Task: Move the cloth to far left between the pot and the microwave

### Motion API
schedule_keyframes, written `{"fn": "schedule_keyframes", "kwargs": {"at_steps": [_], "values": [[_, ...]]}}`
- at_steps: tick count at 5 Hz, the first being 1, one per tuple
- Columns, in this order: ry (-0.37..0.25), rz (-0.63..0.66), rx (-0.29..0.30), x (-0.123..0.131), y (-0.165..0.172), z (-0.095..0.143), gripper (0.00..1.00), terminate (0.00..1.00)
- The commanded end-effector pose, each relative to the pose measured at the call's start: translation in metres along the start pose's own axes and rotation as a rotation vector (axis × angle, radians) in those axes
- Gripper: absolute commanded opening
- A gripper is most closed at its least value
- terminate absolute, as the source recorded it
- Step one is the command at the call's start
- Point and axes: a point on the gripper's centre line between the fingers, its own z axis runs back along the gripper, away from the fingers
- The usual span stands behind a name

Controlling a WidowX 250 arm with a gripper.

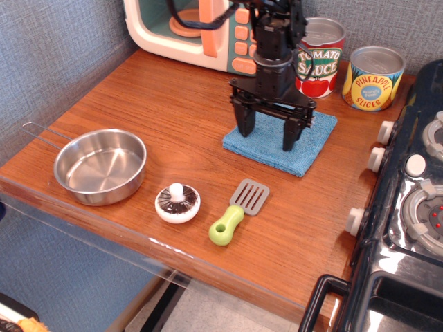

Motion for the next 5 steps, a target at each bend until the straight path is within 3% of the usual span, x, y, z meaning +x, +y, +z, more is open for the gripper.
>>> {"fn": "schedule_keyframes", "kwargs": {"at_steps": [1, 3, 5], "values": [[-0.082, -0.014, -0.038, 0.027, -0.016, 0.022, 1.00, 0.00], [0.004, -0.034, 0.052, 0.008, -0.003, -0.005, 1.00, 0.00], [0.054, 0.002, 0.079, -0.005, 0.024, -0.017, 1.00, 0.00]]}}
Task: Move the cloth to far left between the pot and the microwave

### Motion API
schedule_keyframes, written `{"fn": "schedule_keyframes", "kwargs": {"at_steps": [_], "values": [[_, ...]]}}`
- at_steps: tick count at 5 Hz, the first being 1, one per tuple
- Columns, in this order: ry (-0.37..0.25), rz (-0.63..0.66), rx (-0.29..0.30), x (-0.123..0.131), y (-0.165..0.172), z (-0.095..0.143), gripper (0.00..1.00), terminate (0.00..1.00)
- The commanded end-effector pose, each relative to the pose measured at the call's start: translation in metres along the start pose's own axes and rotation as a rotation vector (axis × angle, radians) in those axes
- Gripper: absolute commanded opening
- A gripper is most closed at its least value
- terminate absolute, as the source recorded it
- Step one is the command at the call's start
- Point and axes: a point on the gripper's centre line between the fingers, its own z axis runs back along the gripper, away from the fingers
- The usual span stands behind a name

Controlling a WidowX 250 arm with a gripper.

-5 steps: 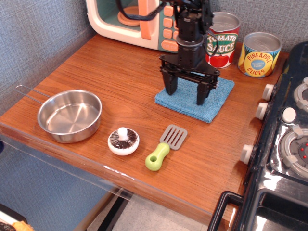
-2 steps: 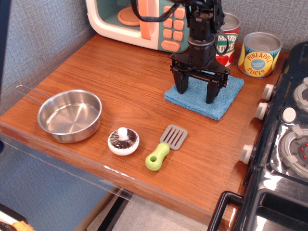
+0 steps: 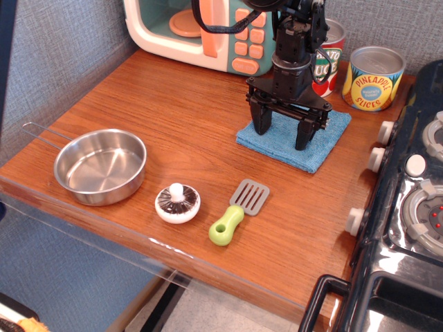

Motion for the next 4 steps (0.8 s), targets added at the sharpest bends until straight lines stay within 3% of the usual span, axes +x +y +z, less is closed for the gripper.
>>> {"fn": "schedule_keyframes", "kwargs": {"at_steps": [1, 4], "values": [[0.049, 0.090, 0.029, -0.016, 0.054, -0.008, 1.00, 0.00], [0.073, 0.212, 0.070, -0.039, 0.161, -0.006, 1.00, 0.00]]}}
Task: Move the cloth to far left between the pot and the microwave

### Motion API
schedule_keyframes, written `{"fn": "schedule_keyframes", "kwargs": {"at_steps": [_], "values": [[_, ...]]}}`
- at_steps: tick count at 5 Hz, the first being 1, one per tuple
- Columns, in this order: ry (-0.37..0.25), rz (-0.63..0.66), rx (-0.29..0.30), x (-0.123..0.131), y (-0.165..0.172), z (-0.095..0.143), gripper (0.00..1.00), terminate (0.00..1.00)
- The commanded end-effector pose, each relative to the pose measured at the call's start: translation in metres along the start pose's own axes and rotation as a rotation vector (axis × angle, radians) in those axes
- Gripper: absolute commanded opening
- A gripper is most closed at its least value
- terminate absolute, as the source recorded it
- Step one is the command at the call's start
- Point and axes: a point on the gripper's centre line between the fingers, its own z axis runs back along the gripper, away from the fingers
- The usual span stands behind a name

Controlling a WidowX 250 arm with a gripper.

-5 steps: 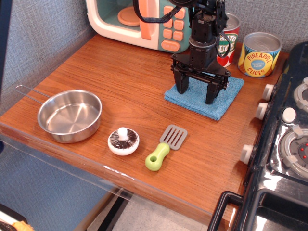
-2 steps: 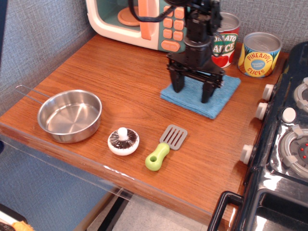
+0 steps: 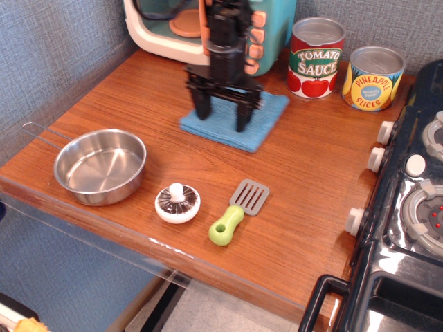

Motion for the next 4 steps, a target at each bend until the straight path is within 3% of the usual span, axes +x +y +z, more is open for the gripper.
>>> {"fn": "schedule_keyframes", "kwargs": {"at_steps": [1, 2, 4], "values": [[0.034, 0.090, 0.035, -0.011, 0.098, -0.009, 1.00, 0.00], [0.042, 0.114, 0.039, -0.013, 0.128, -0.010, 1.00, 0.00], [0.046, 0.077, -0.046, -0.015, 0.120, -0.002, 1.00, 0.00]]}}
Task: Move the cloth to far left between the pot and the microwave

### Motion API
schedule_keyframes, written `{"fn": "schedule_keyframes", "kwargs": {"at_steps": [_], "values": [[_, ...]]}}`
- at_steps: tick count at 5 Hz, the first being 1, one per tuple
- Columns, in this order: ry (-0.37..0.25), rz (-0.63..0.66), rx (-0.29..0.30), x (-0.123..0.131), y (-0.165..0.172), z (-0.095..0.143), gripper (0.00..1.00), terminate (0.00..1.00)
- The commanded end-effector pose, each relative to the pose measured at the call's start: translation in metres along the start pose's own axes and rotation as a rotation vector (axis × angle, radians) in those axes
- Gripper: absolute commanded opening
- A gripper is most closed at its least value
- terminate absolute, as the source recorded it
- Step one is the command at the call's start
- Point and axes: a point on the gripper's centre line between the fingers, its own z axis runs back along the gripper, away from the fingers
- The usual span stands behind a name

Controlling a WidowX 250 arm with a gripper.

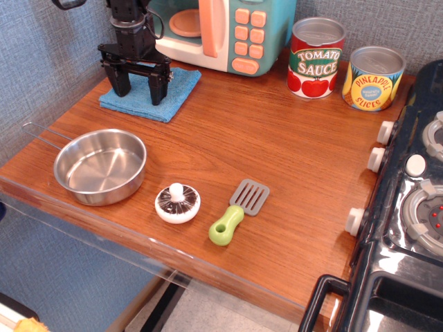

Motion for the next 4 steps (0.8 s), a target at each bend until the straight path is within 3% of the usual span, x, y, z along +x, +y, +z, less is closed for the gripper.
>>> {"fn": "schedule_keyframes", "kwargs": {"at_steps": [1, 2, 4], "values": [[-0.046, -0.029, -0.048, -0.003, 0.001, 0.029, 1.00, 0.00], [-0.108, -0.054, -0.075, 0.002, -0.012, 0.062, 1.00, 0.00], [-0.156, -0.064, -0.033, -0.006, -0.012, 0.099, 1.00, 0.00]]}}
